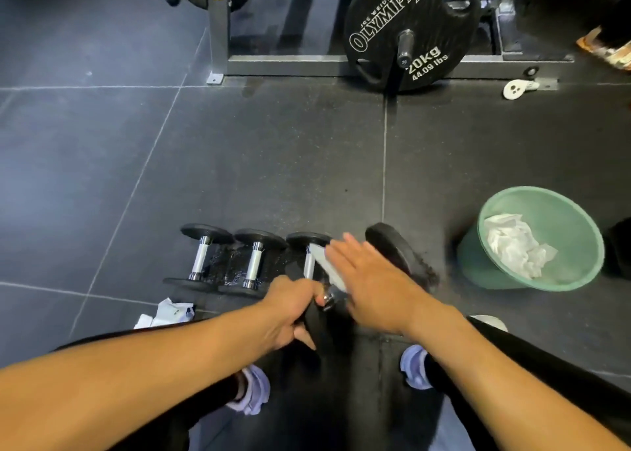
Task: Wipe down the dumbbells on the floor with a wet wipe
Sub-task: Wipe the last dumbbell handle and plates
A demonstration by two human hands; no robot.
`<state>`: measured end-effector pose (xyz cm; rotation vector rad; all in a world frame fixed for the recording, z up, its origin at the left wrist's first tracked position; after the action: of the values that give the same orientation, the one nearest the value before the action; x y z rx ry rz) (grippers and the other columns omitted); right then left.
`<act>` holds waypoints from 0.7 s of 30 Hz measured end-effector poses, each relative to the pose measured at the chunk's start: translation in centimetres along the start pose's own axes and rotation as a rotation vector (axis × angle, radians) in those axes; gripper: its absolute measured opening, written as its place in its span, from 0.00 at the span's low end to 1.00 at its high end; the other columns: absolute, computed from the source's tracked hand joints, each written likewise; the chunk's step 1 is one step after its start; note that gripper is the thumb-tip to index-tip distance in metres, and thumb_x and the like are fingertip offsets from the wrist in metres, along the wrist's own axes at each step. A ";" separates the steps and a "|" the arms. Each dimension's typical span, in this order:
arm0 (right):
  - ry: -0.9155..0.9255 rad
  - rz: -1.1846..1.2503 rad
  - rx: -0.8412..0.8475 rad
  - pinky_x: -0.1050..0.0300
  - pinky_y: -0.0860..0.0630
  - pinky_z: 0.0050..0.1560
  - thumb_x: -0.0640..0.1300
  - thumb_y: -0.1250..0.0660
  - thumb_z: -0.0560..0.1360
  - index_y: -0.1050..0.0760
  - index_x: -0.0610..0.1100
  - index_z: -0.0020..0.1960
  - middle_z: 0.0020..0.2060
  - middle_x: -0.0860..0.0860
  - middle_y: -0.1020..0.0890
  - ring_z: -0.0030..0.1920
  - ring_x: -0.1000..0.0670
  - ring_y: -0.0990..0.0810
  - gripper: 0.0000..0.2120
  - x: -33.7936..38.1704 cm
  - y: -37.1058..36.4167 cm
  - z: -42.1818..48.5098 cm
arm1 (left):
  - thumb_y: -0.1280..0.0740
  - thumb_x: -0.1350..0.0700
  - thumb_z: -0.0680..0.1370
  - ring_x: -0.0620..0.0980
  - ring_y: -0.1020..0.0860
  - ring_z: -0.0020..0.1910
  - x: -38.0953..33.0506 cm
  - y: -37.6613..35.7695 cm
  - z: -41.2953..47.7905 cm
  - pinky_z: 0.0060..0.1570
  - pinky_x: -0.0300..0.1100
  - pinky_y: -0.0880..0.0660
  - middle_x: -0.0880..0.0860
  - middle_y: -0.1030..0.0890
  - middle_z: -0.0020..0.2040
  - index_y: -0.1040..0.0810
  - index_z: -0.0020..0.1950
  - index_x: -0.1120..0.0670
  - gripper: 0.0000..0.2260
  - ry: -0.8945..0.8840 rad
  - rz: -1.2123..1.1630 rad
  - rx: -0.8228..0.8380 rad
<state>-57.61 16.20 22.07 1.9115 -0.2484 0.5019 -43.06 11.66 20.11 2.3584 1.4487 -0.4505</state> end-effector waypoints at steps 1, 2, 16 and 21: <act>0.000 -0.122 0.167 0.42 0.60 0.81 0.44 0.36 0.76 0.60 0.38 0.83 0.84 0.40 0.55 0.83 0.39 0.62 0.45 0.6 -2.3 -0.3 | 0.35 0.71 0.71 0.62 0.20 0.34 -0.2 0.8 -0.7 0.41 0.81 0.23 0.62 0.21 0.39 0.22 0.53 0.67 0.12 -0.020 -0.002 0.010; 0.023 -0.233 0.245 0.42 0.64 0.81 0.47 0.35 0.76 0.64 0.37 0.82 0.83 0.39 0.60 0.82 0.38 0.65 0.48 1.3 -3.6 -0.5 | 0.35 0.71 0.70 0.61 0.20 0.33 -0.6 1.6 -1.4 0.43 0.81 0.24 0.62 0.21 0.37 0.19 0.49 0.66 0.09 -0.046 -0.006 0.014; -0.030 -0.478 -0.113 0.49 0.24 0.48 0.41 0.21 0.64 0.22 0.43 0.53 0.42 0.46 0.19 0.44 0.43 0.19 0.19 3.1 -2.1 6.0 | 0.32 0.69 0.70 0.58 0.20 0.38 -0.8 4.5 -1.0 0.33 0.60 0.18 0.59 0.21 0.38 0.20 0.49 0.57 0.11 -0.183 -0.127 0.022; -0.147 -0.529 0.095 0.52 0.30 0.46 0.41 0.36 0.81 0.27 0.44 0.65 0.56 0.47 0.17 0.55 0.43 0.17 0.13 3.8 -1.9 7.6 | 0.30 0.62 0.64 0.64 0.16 0.48 -1.1 4.0 -1.1 0.38 0.60 0.17 0.57 0.17 0.42 0.20 0.45 0.47 0.14 -0.279 -0.033 0.009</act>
<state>-51.76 10.14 19.83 2.0086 0.1914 0.0185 -39.83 9.56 22.07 2.1761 1.3582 -0.7631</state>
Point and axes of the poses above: each hand's wrist, its own z-axis towards the middle knuckle, its own y-axis out of the back of the hand, x = y × z, the point moved 4 cm from there along z, towards the middle knuckle
